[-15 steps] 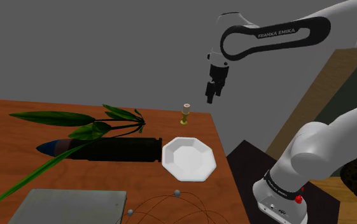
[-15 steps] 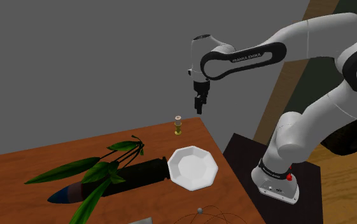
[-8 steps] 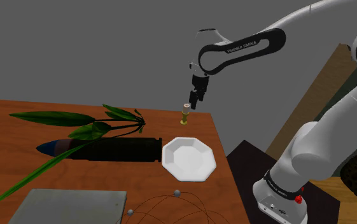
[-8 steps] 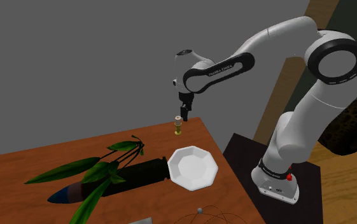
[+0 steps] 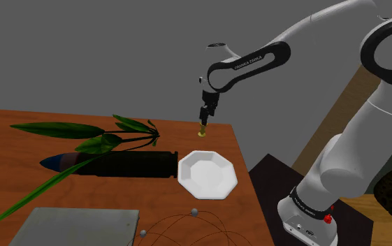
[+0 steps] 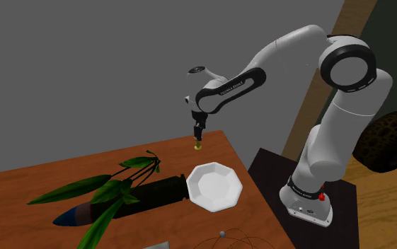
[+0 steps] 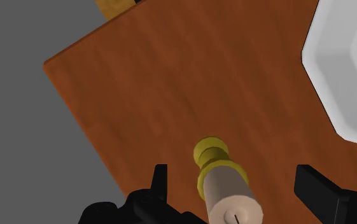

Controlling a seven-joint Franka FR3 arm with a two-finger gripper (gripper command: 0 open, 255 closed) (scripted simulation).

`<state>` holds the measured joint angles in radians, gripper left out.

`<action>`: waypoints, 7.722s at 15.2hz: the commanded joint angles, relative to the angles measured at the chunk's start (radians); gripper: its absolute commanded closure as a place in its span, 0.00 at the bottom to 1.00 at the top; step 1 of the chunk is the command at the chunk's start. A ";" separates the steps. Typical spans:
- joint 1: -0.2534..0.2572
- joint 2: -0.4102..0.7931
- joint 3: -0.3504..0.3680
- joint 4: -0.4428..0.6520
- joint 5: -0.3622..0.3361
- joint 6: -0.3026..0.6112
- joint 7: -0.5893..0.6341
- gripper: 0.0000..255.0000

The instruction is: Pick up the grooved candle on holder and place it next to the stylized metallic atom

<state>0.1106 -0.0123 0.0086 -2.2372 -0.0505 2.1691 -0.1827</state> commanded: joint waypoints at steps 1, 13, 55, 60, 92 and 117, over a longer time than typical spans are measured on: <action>0.000 0.014 0.000 -0.013 -0.001 0.028 0.002 0.00; 0.000 0.025 0.000 -0.024 -0.002 0.049 0.003 1.00; 0.002 -0.120 0.001 0.298 0.009 -0.417 -0.018 1.00; 0.002 -0.119 0.002 0.366 0.010 -0.484 -0.021 1.00; 0.057 -0.335 0.079 0.457 0.046 -0.795 0.099 1.00; 0.212 -0.847 0.403 0.192 0.371 -0.992 0.556 1.00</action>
<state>0.3176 -0.8505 0.3957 -2.0551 0.3022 1.1914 0.3490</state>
